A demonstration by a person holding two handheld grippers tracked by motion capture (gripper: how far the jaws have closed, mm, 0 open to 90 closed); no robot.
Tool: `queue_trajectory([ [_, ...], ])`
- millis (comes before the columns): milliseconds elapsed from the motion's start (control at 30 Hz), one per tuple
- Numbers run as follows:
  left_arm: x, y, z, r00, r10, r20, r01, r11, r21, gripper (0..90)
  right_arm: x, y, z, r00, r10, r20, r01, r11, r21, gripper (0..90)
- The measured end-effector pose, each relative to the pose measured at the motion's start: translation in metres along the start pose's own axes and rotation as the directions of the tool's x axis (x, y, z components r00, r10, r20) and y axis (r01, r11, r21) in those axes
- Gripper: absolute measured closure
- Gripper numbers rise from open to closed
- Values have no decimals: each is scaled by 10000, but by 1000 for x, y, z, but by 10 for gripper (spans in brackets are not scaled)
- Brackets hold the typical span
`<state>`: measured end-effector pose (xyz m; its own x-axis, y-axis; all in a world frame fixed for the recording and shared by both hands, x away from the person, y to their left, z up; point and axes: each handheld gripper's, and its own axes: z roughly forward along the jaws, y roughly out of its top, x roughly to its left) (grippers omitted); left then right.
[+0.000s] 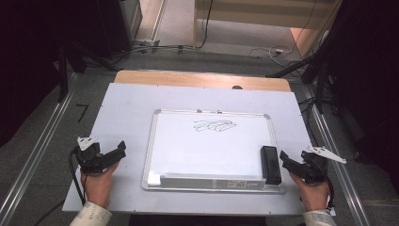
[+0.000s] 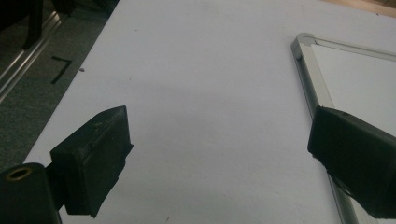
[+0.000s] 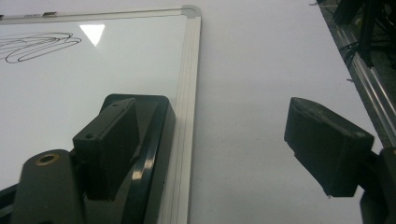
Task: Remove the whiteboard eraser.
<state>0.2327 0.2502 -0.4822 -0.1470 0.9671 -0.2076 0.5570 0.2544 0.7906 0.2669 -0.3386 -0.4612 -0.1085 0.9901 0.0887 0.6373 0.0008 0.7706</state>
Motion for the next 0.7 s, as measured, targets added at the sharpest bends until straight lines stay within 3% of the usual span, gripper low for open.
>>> queue_trajectory([
  [300, -1, 0, 0, 10000, 30, -5, -30, 10000, 35, 63, 12, -1, 0, 9997, -172, -171, 172, 9999, -12, 167],
  [700, -3, 0, 2, 10000, 71, 26, -71, 10000, 37, 63, 38, -3, 12, 9962, -806, -318, 821, 9954, 498, 190],
])
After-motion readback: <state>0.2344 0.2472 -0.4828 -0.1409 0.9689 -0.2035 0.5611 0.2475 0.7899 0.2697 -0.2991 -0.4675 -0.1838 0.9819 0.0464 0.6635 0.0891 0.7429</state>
